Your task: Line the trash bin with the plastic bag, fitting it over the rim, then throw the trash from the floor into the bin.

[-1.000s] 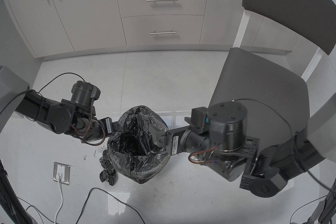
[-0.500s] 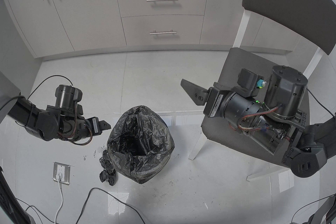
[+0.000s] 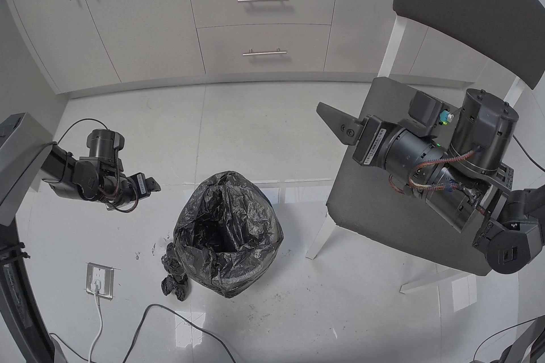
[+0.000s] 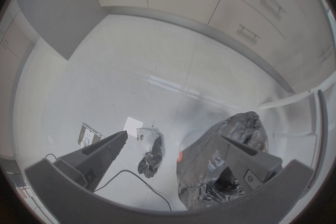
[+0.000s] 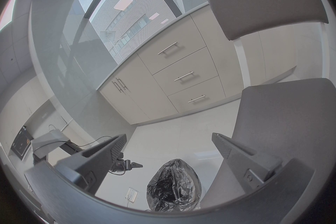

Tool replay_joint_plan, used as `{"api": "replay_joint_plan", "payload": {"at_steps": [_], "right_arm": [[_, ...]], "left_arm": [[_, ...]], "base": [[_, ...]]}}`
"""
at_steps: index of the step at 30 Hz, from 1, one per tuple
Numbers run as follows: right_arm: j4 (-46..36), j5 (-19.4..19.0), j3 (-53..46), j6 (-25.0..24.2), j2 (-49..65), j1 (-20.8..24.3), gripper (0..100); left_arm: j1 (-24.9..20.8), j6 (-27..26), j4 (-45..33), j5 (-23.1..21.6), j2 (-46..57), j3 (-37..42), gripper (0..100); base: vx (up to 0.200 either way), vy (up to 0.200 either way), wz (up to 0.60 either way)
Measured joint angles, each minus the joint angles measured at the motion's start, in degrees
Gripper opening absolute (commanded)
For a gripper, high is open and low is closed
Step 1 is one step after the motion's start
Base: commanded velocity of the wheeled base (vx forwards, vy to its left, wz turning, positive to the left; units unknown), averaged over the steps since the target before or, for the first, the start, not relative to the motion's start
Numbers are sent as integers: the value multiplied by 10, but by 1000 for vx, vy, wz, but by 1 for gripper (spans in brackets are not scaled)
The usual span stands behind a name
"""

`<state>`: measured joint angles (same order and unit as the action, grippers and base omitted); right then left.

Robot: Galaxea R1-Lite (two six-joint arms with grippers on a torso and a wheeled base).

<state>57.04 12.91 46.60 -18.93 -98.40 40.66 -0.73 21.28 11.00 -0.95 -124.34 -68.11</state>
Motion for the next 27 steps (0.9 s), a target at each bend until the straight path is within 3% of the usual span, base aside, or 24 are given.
{"api": "replay_joint_plan", "payload": {"at_steps": [11, 18, 27], "right_arm": [[-1, -11, 6, 1, 1, -37, 100], [0, -25, 6, -1, -1, -48, 100], [0, -33, 4, -3, -9, -52, 100]], "left_arm": [[11, -12, -106, 4, -108, -163, 100], [13, -13, -249, 37, -185, -306, 100], [11, 44, -393, 46, -285, -449, 100]], "base": [[0, 0, 0], [0, 0, 0], [0, 0, 0]]}}
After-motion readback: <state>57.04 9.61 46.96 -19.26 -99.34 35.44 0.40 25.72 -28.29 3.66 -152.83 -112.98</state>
